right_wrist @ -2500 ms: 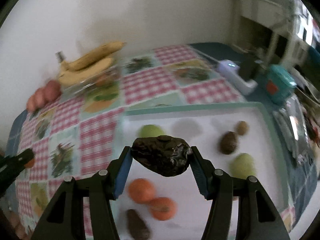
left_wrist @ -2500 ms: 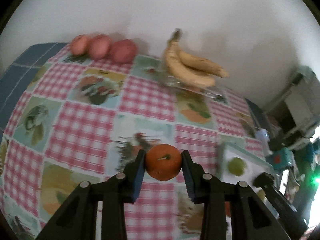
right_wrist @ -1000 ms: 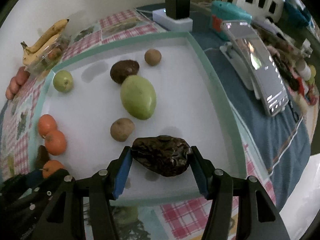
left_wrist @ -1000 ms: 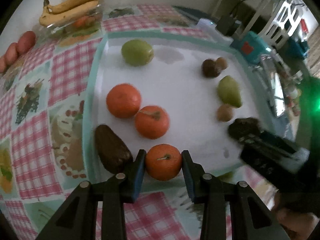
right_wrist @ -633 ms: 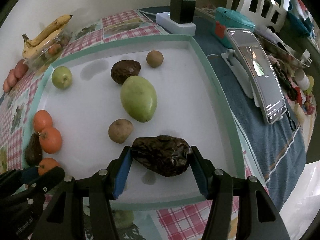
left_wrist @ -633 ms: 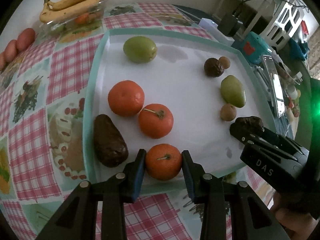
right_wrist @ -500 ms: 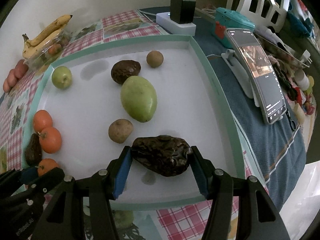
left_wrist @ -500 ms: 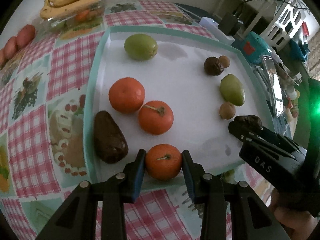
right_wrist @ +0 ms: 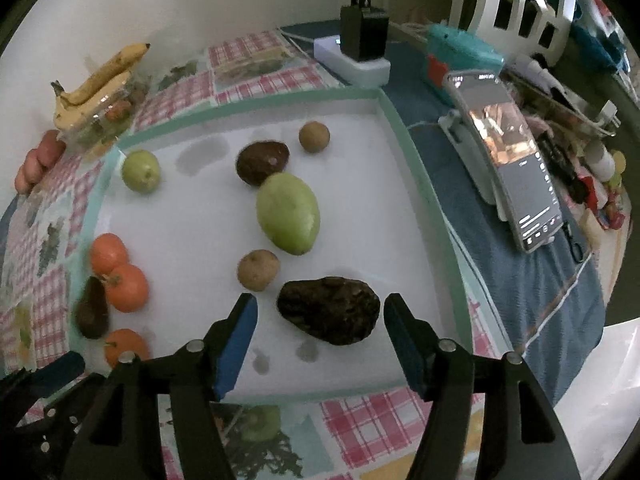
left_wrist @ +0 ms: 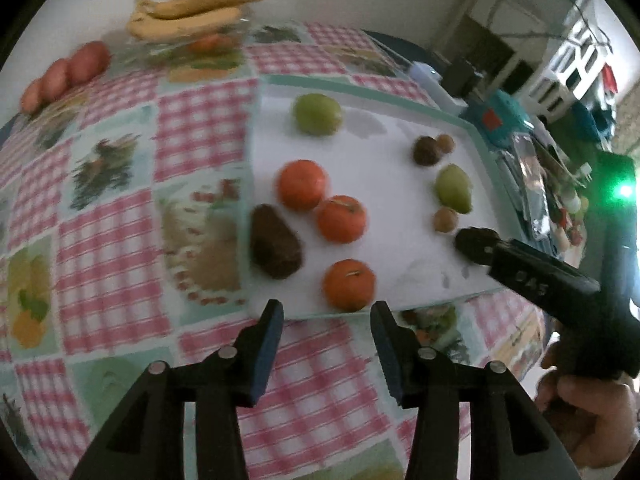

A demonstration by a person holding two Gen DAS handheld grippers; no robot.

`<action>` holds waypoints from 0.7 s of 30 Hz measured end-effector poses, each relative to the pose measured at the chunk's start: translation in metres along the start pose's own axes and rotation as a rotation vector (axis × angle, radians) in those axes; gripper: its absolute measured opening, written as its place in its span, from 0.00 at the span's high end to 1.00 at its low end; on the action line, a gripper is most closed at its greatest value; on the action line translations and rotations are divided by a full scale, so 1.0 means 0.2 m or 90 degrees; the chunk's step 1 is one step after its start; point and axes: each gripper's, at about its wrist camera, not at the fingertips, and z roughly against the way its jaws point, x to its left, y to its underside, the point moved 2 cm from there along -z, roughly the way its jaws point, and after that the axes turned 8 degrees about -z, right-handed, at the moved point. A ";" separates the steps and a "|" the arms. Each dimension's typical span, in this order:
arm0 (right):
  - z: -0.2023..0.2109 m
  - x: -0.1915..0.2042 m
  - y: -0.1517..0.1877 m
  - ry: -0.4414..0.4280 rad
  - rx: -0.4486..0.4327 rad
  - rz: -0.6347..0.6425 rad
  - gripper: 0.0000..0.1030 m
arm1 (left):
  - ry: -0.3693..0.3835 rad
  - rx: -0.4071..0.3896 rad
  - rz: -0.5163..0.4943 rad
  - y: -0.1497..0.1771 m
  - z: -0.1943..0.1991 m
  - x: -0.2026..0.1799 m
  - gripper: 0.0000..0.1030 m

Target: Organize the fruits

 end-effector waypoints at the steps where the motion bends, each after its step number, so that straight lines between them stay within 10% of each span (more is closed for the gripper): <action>1: 0.02 0.01 0.00 0.000 -0.003 -0.001 0.35 | -0.016 -0.007 0.010 0.01 0.02 0.03 0.42; 10: 0.21 0.24 0.10 -0.045 -0.026 0.022 0.22 | -0.148 -0.057 0.155 0.13 0.19 0.44 0.00; 21: 0.34 0.51 0.24 -0.111 -0.053 0.058 0.05 | -0.202 -0.133 0.223 0.28 0.42 0.67 0.00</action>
